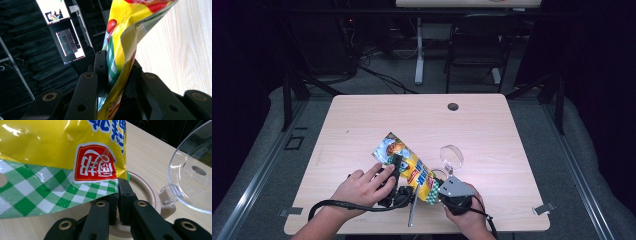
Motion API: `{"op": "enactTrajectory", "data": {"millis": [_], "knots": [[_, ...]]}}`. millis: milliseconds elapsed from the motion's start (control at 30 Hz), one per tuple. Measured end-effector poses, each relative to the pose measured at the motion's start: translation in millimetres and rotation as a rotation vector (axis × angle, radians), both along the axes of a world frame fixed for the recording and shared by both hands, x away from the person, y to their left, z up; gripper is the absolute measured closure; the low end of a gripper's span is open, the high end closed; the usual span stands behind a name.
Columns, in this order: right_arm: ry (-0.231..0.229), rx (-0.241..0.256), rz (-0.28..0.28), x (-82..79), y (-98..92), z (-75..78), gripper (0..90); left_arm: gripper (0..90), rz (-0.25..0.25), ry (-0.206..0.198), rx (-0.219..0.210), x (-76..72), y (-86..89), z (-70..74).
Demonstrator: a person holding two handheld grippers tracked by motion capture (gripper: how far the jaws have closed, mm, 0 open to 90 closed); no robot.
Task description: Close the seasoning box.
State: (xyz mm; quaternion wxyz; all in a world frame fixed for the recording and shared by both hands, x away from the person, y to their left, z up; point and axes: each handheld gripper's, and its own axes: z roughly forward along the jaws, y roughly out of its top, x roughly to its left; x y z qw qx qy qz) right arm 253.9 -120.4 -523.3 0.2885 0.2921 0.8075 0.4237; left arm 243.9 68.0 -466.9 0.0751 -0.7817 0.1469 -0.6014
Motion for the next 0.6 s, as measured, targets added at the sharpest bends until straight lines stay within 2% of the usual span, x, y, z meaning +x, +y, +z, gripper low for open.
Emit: {"op": "enactTrajectory", "data": {"millis": [600], "knots": [[0.002,-0.001,-0.001,0.8,-0.8,-0.3,87.1,79.6,-0.012,0.000,0.012,-2.1,-3.3,2.3]]}}
